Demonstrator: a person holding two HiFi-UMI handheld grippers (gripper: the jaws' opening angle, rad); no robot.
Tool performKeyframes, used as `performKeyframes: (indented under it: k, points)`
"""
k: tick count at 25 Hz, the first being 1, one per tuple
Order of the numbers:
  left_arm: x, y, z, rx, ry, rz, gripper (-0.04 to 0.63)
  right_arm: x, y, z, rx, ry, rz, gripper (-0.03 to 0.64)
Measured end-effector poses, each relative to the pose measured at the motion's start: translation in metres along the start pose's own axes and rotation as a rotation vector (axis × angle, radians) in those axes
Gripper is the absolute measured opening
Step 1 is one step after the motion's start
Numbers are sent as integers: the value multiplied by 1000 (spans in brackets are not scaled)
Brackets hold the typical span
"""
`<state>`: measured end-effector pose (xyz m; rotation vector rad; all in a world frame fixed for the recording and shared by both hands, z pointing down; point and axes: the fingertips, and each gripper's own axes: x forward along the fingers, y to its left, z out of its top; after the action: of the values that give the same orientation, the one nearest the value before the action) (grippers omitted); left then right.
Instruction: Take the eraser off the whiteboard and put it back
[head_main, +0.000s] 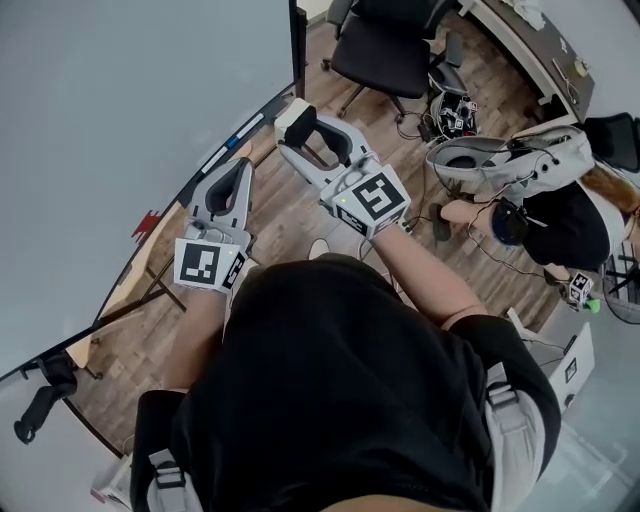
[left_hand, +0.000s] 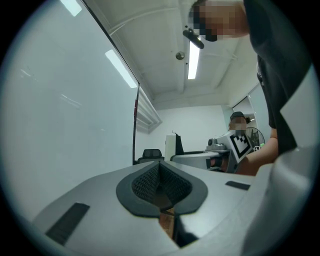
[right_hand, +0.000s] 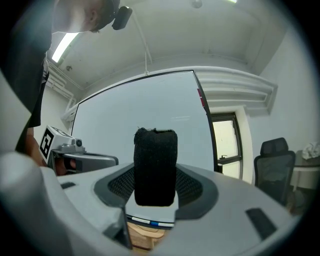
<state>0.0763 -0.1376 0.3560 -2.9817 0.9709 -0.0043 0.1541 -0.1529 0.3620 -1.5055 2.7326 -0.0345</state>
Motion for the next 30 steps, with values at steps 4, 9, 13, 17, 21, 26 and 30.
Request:
performKeyframes:
  k: [4, 9, 13, 17, 21, 26, 30]
  points:
    - [16, -10, 9, 6, -6, 13, -5, -3, -15, 6, -14, 0, 9, 222]
    - [31, -12, 7, 1, -8, 31, -5, 3, -32, 4, -20, -2, 18, 222]
    - [43, -1, 4, 2, -11, 39, -5, 20, -44, 1, -13, -5, 24, 222]
    - [58, 22, -1, -6, -19, 42, -5, 50, -53, -3, -14, 2, 35, 222]
    - [73, 43, -3, -16, -26, 42, -5, 75, -63, -2, -10, 12, 40, 222]
    - [91, 69, -3, -21, -26, 36, -5, 108, -82, -3, -8, 22, 32, 222]
    - [103, 83, -7, -25, -17, 31, -5, 128, -95, -6, 4, 25, 13, 222]
